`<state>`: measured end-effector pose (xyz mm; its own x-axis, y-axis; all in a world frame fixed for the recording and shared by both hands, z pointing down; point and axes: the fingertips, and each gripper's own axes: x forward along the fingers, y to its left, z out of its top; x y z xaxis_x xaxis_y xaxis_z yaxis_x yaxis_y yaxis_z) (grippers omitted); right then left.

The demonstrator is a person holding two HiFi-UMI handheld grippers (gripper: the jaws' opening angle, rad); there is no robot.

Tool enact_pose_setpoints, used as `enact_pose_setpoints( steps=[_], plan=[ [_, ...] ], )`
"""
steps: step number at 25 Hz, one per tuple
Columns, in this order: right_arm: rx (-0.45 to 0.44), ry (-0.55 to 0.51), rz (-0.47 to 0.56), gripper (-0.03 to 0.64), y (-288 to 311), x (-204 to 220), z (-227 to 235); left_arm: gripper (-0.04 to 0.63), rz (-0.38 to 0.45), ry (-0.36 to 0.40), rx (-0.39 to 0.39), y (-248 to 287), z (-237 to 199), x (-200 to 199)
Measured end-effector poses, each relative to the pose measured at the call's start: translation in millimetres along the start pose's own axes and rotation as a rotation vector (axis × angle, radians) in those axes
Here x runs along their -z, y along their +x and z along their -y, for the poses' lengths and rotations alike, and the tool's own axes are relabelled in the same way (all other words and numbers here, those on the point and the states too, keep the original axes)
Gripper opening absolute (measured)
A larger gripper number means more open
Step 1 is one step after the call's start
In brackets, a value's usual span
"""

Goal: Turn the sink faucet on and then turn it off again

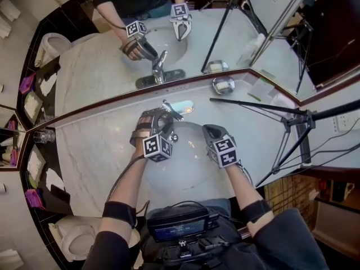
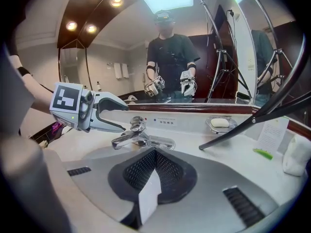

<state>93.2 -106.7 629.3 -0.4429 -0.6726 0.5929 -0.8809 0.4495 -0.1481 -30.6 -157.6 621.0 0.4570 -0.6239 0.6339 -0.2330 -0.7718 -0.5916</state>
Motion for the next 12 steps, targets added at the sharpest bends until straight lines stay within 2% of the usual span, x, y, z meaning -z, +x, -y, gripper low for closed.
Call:
enact_pose_setpoints(
  steps=[12],
  plan=[
    [0.010,0.019,-0.010,0.020,2,4,8,0.265,-0.004,0.050,0.035,30,8,-11]
  ],
)
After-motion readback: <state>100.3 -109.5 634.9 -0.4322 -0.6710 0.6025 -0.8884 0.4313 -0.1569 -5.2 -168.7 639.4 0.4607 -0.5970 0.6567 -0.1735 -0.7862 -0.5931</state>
